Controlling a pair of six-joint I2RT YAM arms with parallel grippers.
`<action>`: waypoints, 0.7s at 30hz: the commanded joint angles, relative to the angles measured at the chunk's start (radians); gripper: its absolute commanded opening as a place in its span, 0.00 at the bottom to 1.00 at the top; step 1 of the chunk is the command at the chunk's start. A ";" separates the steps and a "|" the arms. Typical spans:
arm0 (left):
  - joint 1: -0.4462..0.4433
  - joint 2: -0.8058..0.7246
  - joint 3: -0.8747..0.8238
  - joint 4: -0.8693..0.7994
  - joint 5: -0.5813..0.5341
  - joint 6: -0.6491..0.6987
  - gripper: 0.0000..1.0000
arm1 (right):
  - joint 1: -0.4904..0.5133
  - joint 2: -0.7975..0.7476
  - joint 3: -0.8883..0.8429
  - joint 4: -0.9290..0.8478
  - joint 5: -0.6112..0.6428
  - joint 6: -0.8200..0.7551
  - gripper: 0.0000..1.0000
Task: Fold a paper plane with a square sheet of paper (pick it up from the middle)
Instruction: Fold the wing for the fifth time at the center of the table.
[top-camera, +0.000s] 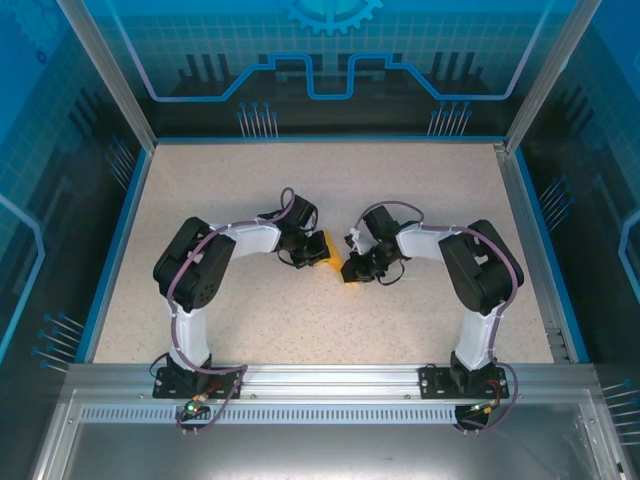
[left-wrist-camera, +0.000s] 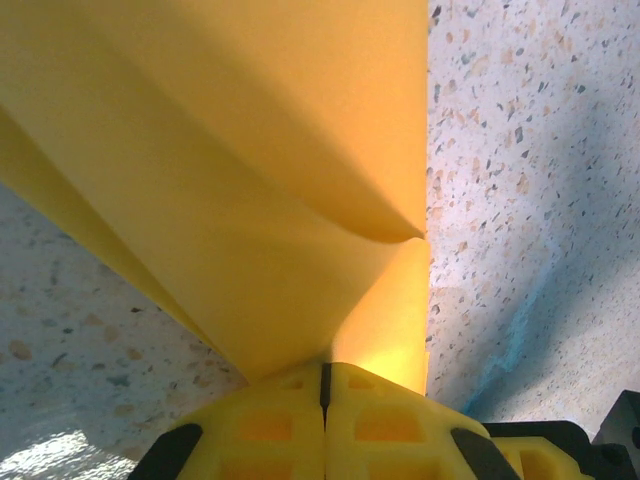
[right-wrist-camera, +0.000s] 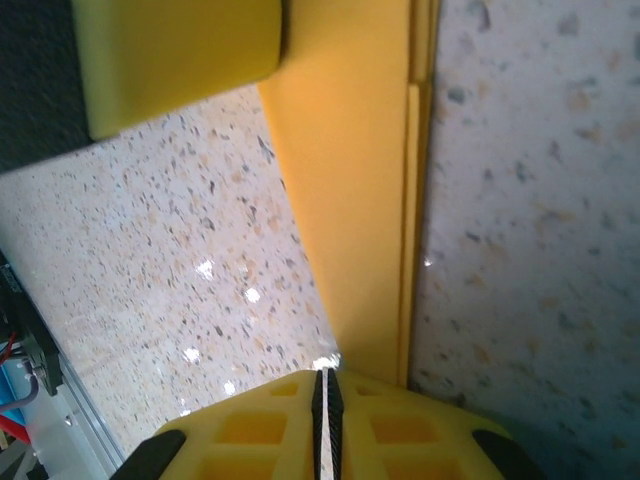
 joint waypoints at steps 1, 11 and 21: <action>0.003 0.061 -0.013 -0.120 -0.121 0.003 0.06 | -0.018 -0.013 -0.038 -0.153 0.026 -0.024 0.13; 0.004 0.063 -0.008 -0.123 -0.115 0.004 0.05 | -0.024 -0.038 -0.086 -0.177 0.031 -0.031 0.12; 0.003 0.056 -0.008 -0.111 -0.097 0.012 0.06 | -0.031 -0.152 -0.023 -0.042 0.001 0.030 0.13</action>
